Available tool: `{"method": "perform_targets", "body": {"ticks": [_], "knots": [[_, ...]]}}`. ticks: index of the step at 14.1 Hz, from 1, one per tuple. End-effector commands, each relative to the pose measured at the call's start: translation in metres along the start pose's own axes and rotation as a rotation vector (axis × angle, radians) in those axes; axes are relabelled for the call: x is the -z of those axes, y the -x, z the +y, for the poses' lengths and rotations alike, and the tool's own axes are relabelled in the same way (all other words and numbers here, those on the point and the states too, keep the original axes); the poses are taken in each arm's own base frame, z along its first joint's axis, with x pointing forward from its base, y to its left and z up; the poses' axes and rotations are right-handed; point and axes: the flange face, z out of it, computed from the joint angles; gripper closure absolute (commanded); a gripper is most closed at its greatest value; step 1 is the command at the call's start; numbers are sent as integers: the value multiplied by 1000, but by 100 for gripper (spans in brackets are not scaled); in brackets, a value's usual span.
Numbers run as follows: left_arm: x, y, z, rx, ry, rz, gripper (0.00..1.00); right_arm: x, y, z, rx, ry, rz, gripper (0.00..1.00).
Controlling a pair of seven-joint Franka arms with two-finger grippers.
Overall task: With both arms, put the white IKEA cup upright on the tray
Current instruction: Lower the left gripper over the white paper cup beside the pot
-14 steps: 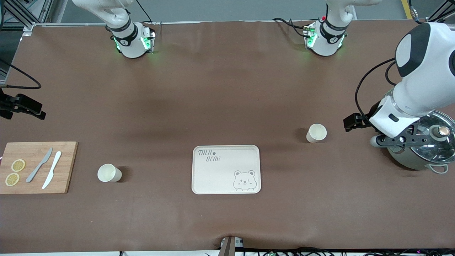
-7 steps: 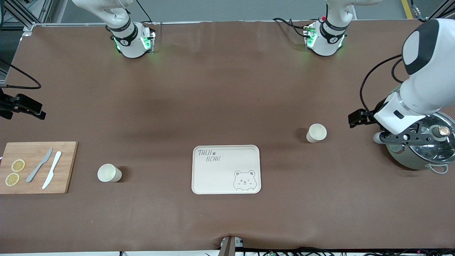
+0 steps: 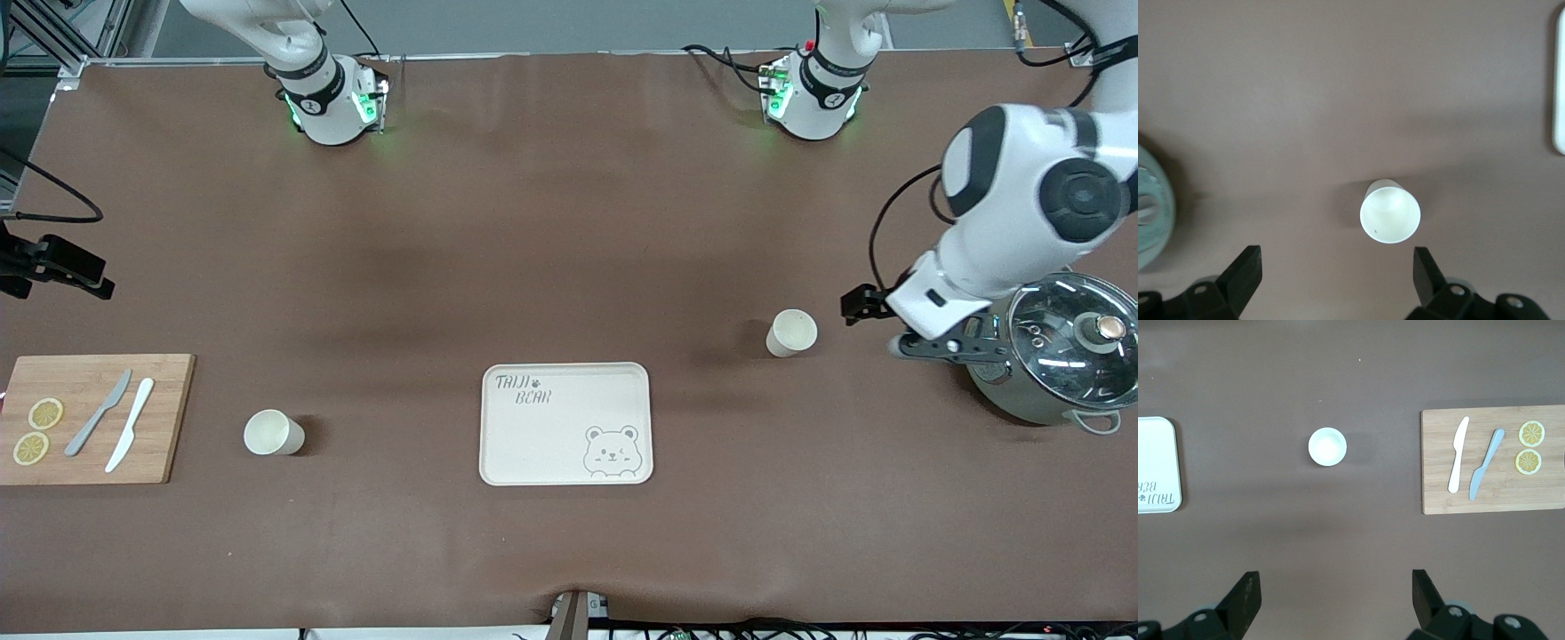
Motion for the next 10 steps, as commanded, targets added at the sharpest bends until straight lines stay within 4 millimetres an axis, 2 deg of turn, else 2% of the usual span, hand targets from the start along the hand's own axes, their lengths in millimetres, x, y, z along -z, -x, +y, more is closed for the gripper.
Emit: {"method": "perform_targets", "body": {"ticks": [1, 5, 10], "knots": [[-35, 36, 9, -21, 7, 19, 0, 5, 1, 4, -12, 7, 5, 0], [-77, 47, 6, -14, 11, 9, 0, 5, 1, 0, -8, 2, 6, 0], [-120, 35, 3, -5, 28, 19, 0, 5, 1, 1, -15, 4, 5, 0]]}}
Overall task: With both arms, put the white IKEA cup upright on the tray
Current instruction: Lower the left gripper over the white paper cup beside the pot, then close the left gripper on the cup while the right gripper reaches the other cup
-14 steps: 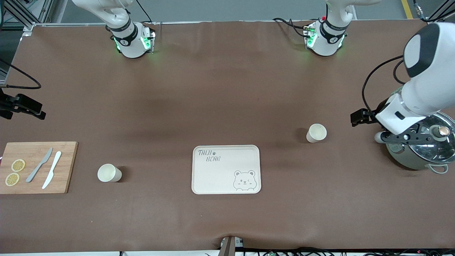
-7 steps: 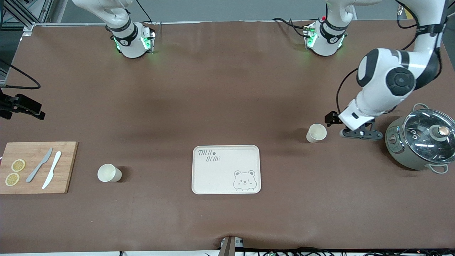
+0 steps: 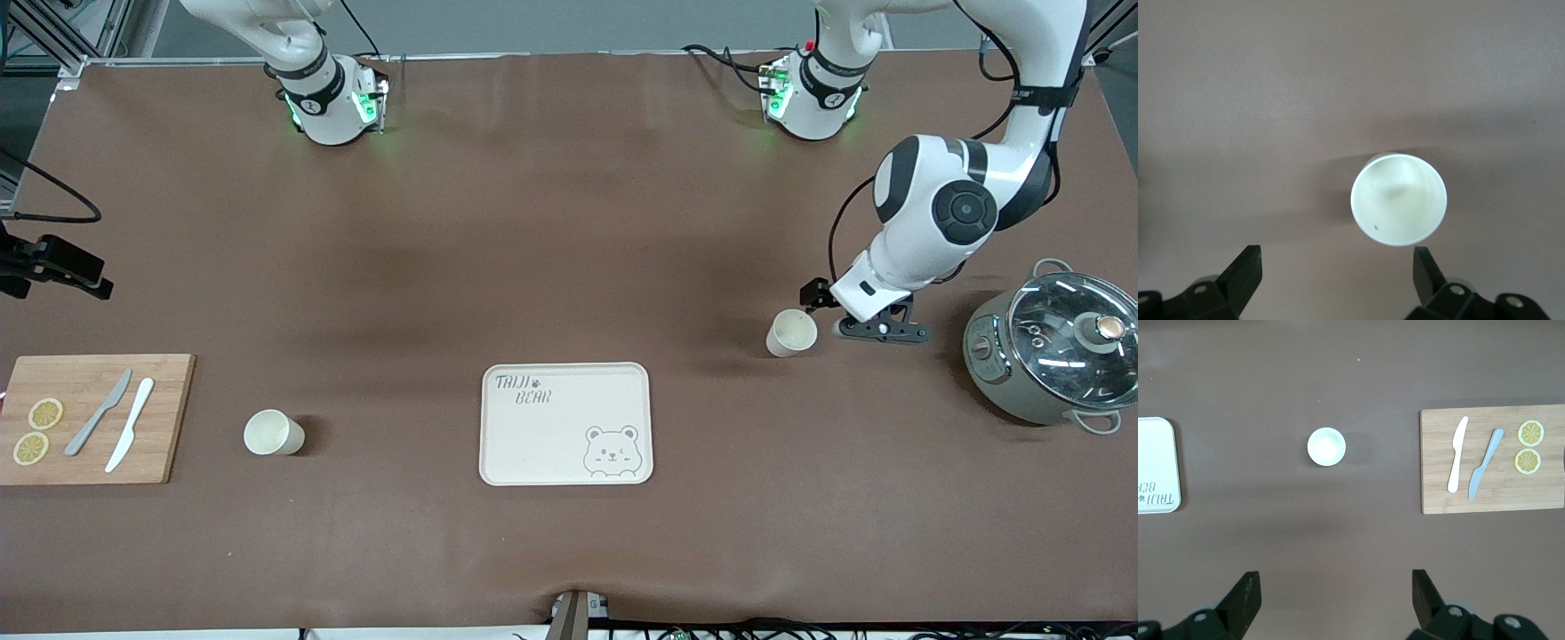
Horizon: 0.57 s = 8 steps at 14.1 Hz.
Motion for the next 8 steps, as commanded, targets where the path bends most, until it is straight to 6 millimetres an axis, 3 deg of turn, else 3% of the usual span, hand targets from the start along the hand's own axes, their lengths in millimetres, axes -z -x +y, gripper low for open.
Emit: {"method": "perform_targets", "body": {"ticks": [1, 4, 8], "knots": [[-27, -8, -1, 5, 22, 24, 0, 4, 1, 1, -14, 3, 2, 0], [-51, -12, -1, 2, 29, 38, 0, -6, -4, -7, -3, 1, -7, 0], [-63, -13, 2, -3, 32, 35, 0, -28, -16, -21, 18, 5, -27, 0]]}}
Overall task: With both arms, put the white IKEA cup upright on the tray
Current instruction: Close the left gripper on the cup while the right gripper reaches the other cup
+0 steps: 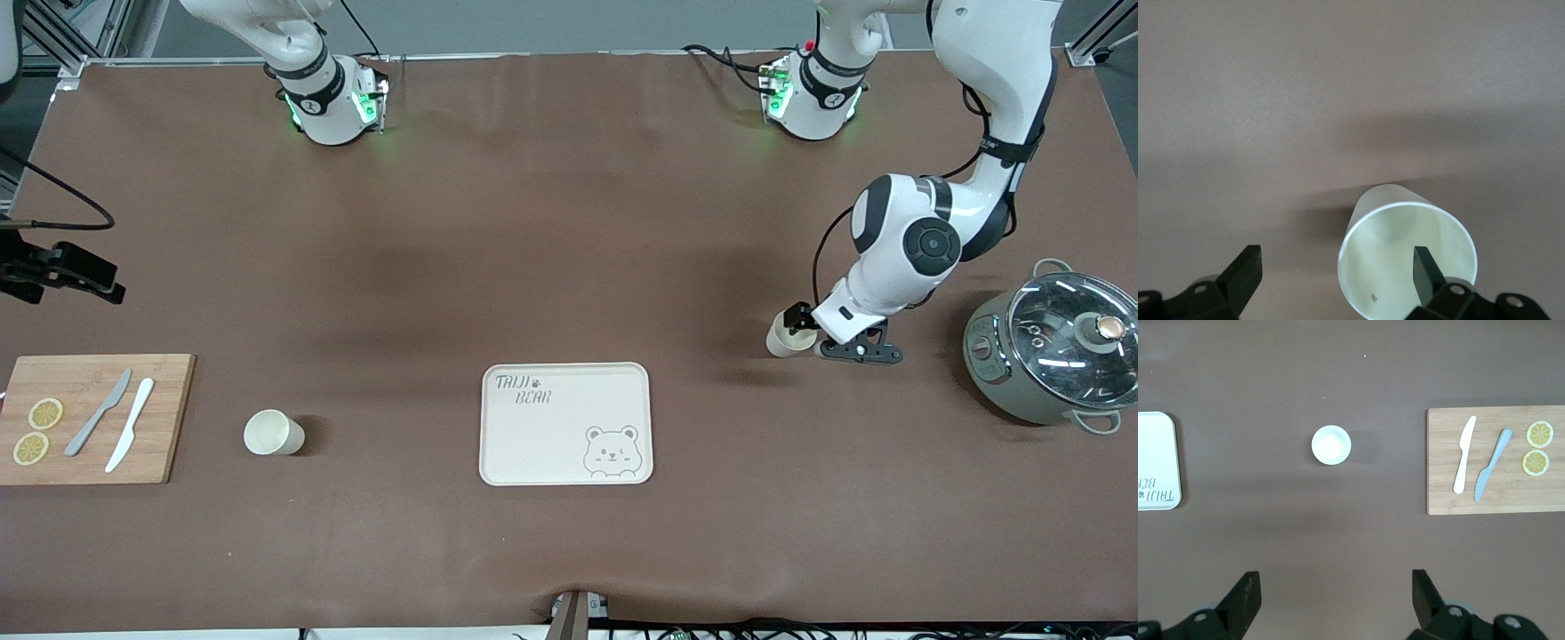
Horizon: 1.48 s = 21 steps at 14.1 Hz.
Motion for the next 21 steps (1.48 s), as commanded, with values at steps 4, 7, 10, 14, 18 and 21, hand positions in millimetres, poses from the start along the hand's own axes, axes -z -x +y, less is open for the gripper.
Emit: {"method": "perform_targets", "body": {"ticks": [4, 7, 10, 14, 18, 21], "knots": [[-10, -9, 2, -28, 8, 27, 0, -22, -21, -9, 2, 7, 30, 0], [-15, -11, 6, -29, 10, 21, 0, -56, -41, -3, 5, 12, 25, 0], [-20, -14, 6, -27, 12, 17, 0, -100, -62, -7, -10, -42, 25, 0], [-33, -12, 6, 20, 20, -7, 100, -161, -81, 16, -1, -72, -1, 0], [-28, -21, 11, 33, 22, 11, 100, -211, -95, 19, 67, -61, -4, 0], [-2, -44, 25, 85, 30, 62, 100, -250, -101, 22, 64, -57, -25, 0]]}}
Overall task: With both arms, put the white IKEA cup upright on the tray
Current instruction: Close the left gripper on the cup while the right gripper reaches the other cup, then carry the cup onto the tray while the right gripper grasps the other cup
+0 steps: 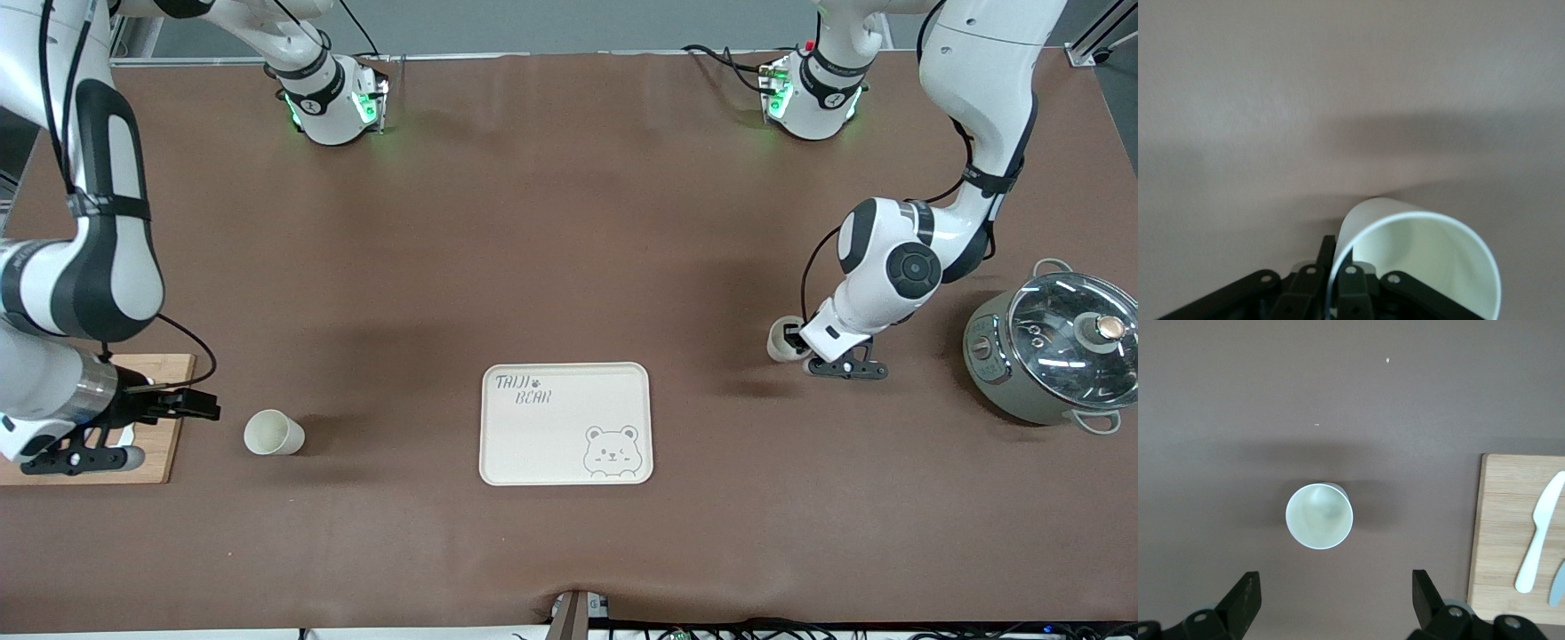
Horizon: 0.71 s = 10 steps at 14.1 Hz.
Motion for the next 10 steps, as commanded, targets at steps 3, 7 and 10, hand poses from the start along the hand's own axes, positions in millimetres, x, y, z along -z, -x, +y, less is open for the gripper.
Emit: {"method": "perform_targets", "body": {"ticks": [3, 7, 10], "knots": [[54, -43, 45, 110, 10, 14, 100, -42, -4, 14, 86, -5, 26, 0], [85, -82, 113, 229, 15, -7, 100, -79, 2, 25, 76, -15, 25, 0], [85, -101, 183, 311, 23, -24, 100, -98, 6, 24, 89, -12, 38, 0]]}}
